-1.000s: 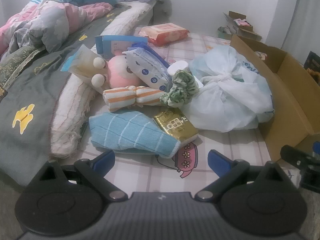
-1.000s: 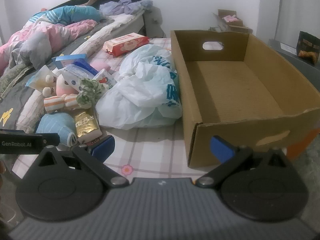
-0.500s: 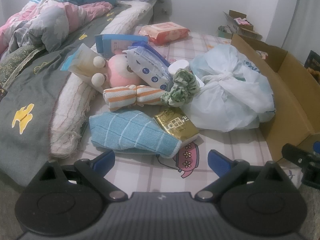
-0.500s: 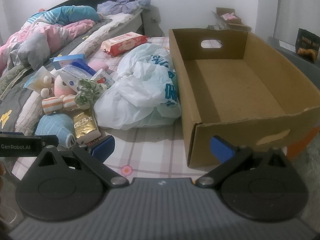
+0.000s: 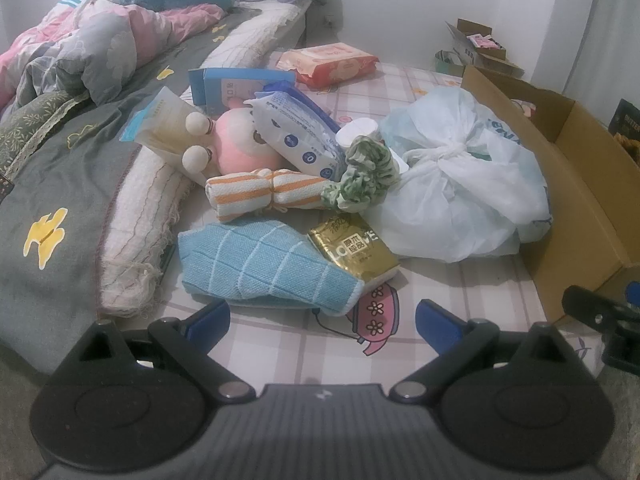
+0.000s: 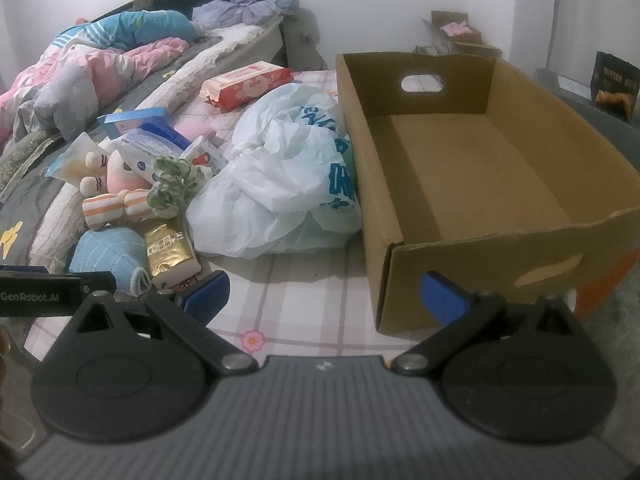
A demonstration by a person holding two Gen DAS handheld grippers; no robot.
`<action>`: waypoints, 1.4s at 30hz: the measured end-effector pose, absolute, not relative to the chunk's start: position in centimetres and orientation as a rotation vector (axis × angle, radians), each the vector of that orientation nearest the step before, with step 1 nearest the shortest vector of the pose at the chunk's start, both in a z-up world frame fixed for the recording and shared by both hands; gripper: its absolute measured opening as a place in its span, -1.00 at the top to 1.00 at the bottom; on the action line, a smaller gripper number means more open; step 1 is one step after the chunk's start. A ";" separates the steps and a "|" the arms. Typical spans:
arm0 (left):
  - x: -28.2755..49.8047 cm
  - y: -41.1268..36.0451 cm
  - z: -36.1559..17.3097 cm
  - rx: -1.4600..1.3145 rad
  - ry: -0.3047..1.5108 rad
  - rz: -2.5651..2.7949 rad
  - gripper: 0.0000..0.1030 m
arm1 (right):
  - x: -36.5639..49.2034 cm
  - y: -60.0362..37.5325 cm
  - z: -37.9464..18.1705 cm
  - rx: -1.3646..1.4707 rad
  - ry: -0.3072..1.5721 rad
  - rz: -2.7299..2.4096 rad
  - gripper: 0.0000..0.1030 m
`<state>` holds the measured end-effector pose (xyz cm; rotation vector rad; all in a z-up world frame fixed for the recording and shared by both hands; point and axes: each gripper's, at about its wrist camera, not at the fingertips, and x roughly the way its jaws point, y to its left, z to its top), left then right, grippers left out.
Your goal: Organize soft objects
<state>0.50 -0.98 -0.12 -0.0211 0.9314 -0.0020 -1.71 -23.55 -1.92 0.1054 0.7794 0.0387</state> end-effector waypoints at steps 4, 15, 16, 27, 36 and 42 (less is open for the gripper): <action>0.5 -0.9 -0.2 -0.025 0.932 -0.002 -0.94 | -1.6 -23.5 -2.1 0.107 0.782 0.038 -0.98; 0.5 -0.9 -0.3 -0.021 0.932 -0.002 -0.94 | -1.6 -23.1 -2.1 0.103 0.792 0.029 -0.98; 0.5 -0.8 -0.3 -0.022 0.933 0.000 -0.94 | -1.6 -23.2 -2.1 0.104 0.795 0.029 -0.98; 0.5 -0.7 -0.2 -0.021 0.933 0.001 -0.94 | -1.4 -23.0 -2.3 0.097 0.799 0.033 -0.98; 0.5 -0.1 -0.1 -0.020 0.930 0.006 -0.94 | -1.4 -22.9 -2.2 0.092 0.797 0.033 -0.98; 0.7 2.4 1.1 -0.018 0.873 0.045 -0.95 | -2.0 -22.4 -0.1 0.092 0.678 0.109 -0.98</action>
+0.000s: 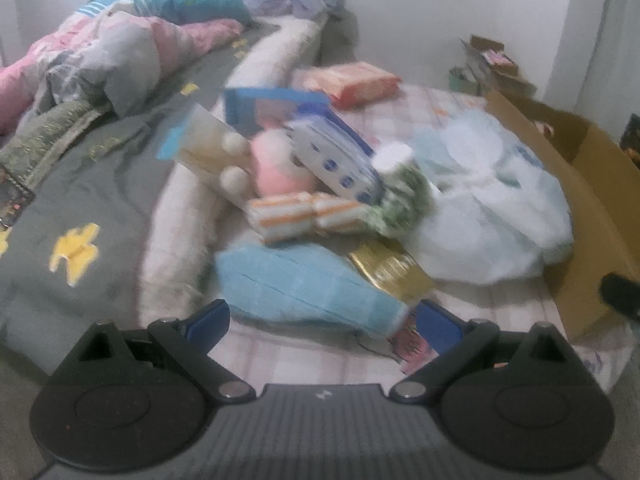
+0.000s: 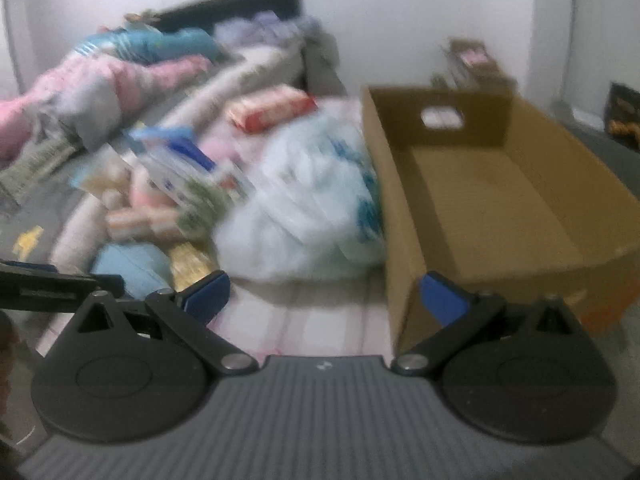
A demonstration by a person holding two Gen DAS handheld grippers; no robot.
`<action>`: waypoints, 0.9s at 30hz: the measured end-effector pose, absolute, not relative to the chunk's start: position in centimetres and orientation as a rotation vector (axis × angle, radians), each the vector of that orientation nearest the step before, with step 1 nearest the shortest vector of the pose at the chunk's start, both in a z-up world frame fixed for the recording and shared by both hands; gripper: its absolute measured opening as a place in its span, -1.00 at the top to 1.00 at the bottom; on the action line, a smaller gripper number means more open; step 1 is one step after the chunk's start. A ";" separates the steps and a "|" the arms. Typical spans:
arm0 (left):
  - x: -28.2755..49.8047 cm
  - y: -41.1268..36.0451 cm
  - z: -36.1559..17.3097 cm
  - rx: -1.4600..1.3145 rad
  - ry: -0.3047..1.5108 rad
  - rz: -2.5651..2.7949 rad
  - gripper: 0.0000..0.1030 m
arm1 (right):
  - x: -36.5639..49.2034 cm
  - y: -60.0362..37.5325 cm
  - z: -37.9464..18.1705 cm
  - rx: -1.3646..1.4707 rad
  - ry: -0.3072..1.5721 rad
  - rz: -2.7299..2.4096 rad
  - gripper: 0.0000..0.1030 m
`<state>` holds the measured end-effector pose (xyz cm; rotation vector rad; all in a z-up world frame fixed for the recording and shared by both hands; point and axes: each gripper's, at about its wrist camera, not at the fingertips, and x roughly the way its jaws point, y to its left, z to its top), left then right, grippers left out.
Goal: Organize soft objects
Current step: 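Reach the right tool into the pile and grasp the blue bandage box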
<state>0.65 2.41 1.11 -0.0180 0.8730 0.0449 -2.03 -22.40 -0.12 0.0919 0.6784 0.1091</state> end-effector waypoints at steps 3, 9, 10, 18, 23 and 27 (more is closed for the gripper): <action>1.1 4.5 1.8 -0.041 0.836 0.068 -0.97 | -1.4 -21.6 1.3 0.083 0.607 0.173 -0.98; 2.5 8.9 3.3 -0.091 0.739 0.076 -0.97 | 3.4 -19.0 4.6 0.070 0.587 0.324 -0.98; 3.0 9.7 3.8 -0.101 0.719 0.072 -0.97 | 4.1 -18.3 5.5 0.075 0.590 0.351 -0.98; 7.5 12.1 5.8 -0.115 0.624 0.073 -0.94 | 14.0 -14.1 10.4 0.121 0.665 0.567 -0.98; 9.7 12.9 4.5 -0.148 0.654 0.065 -0.83 | 19.7 -10.1 10.9 -0.058 0.647 0.644 -0.97; 10.5 14.2 3.3 -0.186 0.681 0.099 -0.77 | 23.2 -5.3 9.1 -0.278 0.658 0.738 -0.84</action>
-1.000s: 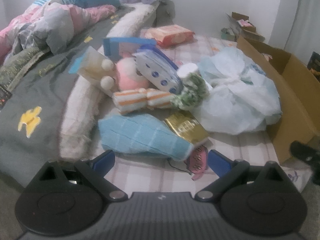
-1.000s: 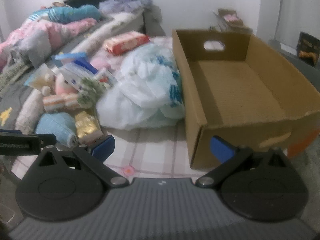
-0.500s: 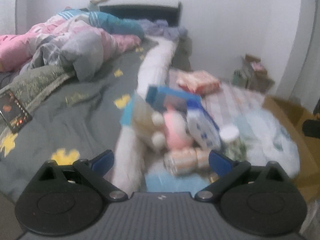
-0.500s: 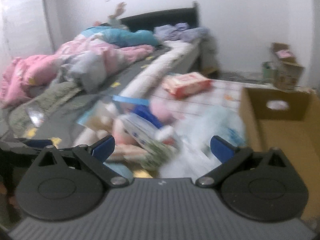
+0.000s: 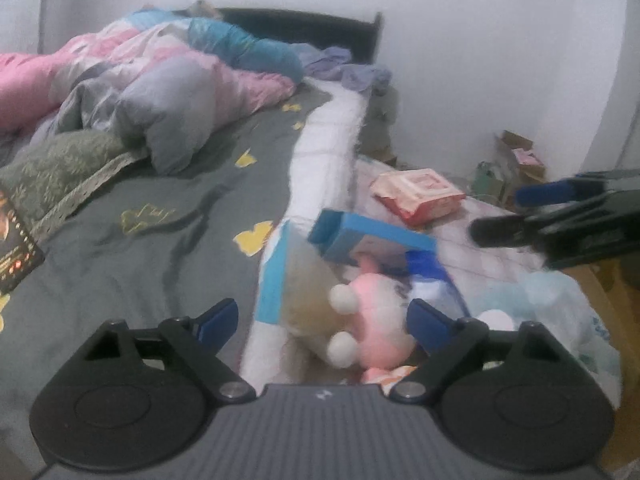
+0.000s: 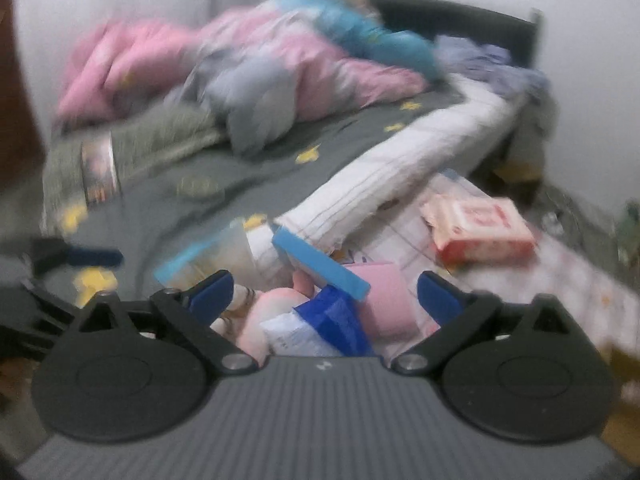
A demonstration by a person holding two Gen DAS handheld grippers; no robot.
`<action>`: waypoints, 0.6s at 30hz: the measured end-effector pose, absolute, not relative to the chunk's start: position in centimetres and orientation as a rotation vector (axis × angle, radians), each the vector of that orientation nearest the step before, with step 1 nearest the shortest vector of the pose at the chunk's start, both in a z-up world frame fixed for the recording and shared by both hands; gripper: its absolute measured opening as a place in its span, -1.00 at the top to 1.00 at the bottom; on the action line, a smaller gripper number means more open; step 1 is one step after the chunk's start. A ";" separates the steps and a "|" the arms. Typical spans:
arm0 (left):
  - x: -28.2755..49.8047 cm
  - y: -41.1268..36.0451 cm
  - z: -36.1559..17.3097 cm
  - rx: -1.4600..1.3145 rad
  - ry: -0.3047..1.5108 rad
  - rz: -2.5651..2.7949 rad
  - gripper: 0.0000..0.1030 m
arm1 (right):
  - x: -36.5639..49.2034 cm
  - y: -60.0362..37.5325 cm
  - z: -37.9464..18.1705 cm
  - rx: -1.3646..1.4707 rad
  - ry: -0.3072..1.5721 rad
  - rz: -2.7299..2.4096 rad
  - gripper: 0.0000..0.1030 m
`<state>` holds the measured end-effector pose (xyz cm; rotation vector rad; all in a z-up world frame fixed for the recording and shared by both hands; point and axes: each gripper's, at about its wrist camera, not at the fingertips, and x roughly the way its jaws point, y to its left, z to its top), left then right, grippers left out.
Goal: Organize soft objects
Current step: 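Reach the right tool into the pile and grasp the blue bandage box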
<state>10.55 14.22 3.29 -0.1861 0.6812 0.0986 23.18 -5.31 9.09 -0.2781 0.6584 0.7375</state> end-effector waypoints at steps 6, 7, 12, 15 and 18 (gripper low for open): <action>10.8 16.1 1.8 -0.207 0.713 0.155 -0.71 | 27.7 0.2 4.1 -0.414 0.701 0.825 -0.57; 10.8 16.4 1.7 -0.211 0.714 0.165 -0.71 | 28.4 1.1 3.2 -0.440 0.704 0.833 -0.56; 10.3 17.2 1.4 -0.231 0.706 0.196 -0.70 | 30.3 3.2 0.5 -0.499 0.757 0.857 0.09; 9.9 17.3 1.4 -0.242 0.699 0.203 -0.65 | 30.8 3.3 0.4 -0.492 0.748 0.831 0.33; 9.4 17.0 1.5 -0.245 0.698 0.205 -0.61 | 31.3 2.5 1.1 -0.441 0.718 0.797 0.47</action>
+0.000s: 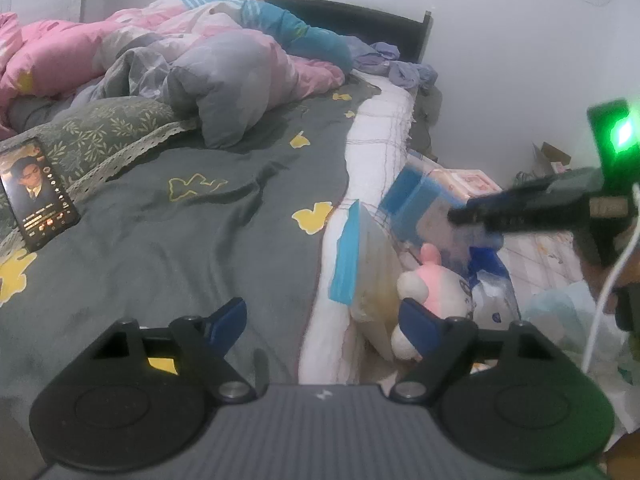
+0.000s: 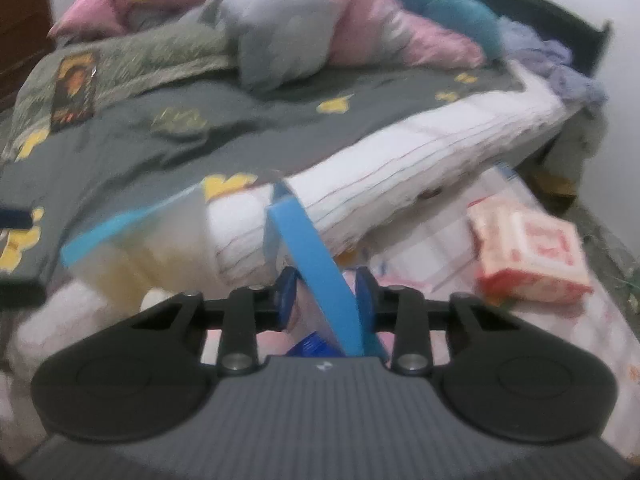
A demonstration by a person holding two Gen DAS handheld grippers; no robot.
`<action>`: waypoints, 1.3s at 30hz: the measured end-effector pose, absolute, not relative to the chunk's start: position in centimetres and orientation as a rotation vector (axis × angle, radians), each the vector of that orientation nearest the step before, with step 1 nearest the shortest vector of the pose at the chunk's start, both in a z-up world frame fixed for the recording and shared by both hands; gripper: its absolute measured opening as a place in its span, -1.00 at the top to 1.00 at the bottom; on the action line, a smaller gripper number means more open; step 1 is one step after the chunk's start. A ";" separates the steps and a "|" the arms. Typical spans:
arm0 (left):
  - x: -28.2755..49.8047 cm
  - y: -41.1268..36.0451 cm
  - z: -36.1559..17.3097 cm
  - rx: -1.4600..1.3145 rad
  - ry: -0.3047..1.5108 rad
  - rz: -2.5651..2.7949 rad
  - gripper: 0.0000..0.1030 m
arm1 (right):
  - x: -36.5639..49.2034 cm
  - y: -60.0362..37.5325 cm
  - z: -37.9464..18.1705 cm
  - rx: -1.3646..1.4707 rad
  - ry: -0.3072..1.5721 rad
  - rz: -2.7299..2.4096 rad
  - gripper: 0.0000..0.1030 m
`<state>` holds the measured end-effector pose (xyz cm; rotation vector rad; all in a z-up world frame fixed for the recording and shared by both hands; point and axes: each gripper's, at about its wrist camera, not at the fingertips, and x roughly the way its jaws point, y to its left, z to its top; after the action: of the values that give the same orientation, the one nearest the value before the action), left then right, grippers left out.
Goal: Organize soft objects
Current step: 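Reach the right tool into the pile and grasp the blue bandage box, then carry the bandage box with the right tool into the cardboard box and release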
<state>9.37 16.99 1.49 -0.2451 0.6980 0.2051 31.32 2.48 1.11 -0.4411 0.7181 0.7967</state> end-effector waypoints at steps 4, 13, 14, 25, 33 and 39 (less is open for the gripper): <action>8.4 16.4 1.7 -0.246 0.680 0.195 -0.60 | 31.7 0.7 2.9 -0.346 0.669 0.760 0.61; 4.7 14.8 2.1 -0.295 0.647 0.081 -0.46 | 28.5 -3.4 9.1 -0.200 0.579 0.708 0.63; 4.2 14.6 2.1 -0.292 0.645 0.066 -0.43 | 27.7 -3.9 9.8 -0.187 0.568 0.703 0.63; -1.2 13.1 0.0 -0.297 0.703 -0.112 -0.21 | 18.6 -10.8 8.5 0.254 0.862 0.790 0.63; -0.4 11.4 -1.5 -0.326 0.753 -0.212 0.19 | 15.3 -13.4 -2.5 0.576 1.192 0.703 0.60; 1.7 10.5 -2.6 -0.321 0.796 -0.228 0.25 | 13.9 -13.3 -4.1 0.461 1.216 0.635 0.58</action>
<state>1.72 10.53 -2.60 -0.3208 0.7960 -0.2284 13.86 -13.29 -4.11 0.4609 1.2161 0.6345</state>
